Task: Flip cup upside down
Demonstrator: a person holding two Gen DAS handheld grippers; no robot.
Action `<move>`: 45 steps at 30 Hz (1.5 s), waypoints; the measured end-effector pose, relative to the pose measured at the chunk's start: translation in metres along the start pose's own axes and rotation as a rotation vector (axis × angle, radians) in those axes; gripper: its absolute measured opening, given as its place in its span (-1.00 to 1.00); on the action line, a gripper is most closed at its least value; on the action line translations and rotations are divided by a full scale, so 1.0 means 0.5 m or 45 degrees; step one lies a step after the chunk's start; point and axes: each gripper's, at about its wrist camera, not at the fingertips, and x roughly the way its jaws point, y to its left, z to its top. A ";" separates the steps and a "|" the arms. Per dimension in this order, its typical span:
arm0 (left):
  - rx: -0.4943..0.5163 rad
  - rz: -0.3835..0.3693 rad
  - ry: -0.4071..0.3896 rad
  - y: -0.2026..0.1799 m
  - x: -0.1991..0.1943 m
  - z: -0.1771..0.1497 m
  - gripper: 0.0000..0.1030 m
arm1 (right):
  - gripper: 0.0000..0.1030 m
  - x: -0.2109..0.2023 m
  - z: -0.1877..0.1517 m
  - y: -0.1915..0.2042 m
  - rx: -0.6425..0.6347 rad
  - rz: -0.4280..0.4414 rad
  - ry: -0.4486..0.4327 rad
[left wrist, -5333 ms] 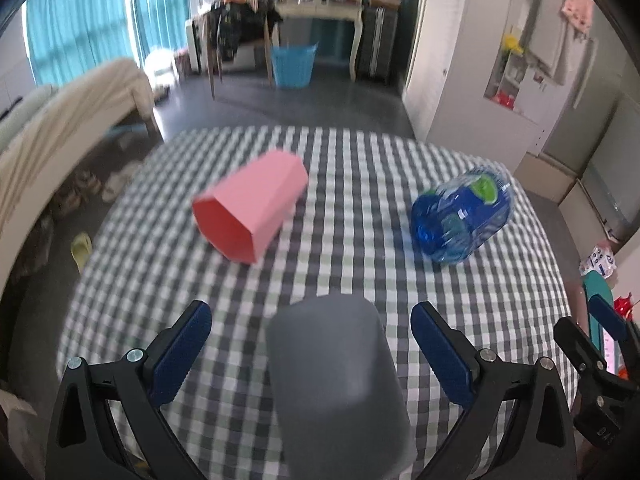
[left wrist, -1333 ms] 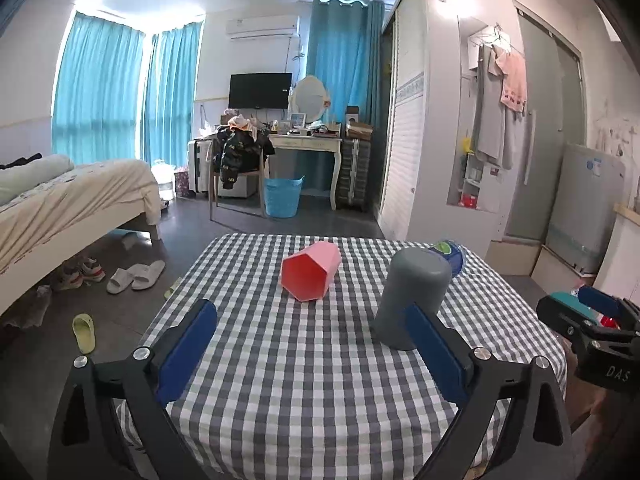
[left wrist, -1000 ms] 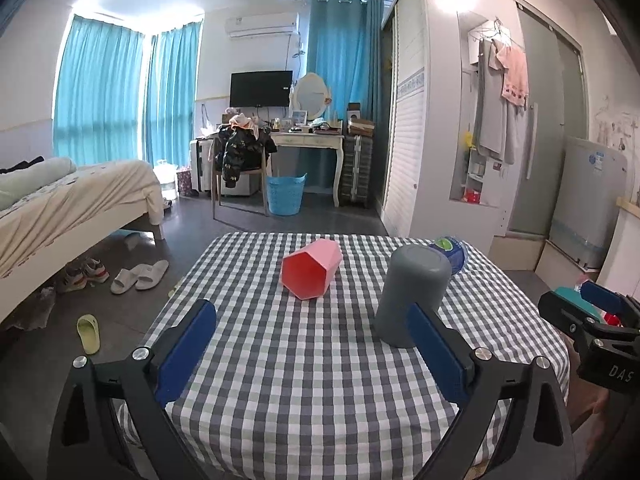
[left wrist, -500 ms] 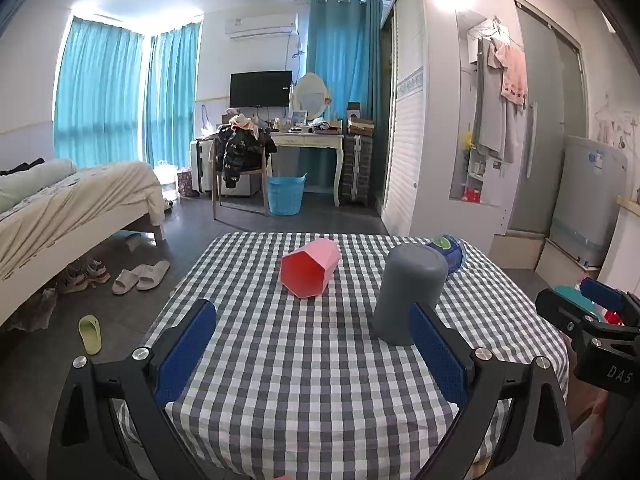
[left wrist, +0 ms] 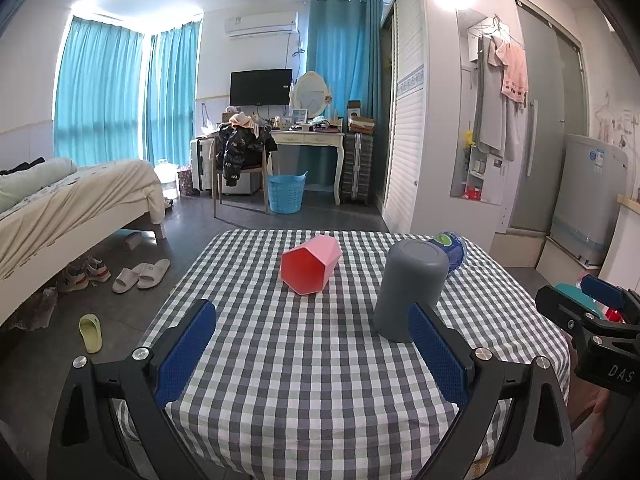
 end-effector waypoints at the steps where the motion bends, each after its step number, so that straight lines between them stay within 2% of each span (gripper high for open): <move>1: 0.000 -0.002 0.001 0.000 0.000 0.000 0.93 | 0.99 0.000 0.001 0.001 -0.001 0.000 0.002; 34: -0.008 0.021 0.002 0.009 -0.007 -0.006 0.93 | 0.99 0.008 -0.003 0.002 0.001 -0.012 0.018; 45: -0.011 0.000 0.002 0.009 -0.008 0.001 0.93 | 0.99 0.011 -0.003 0.002 0.001 -0.012 0.026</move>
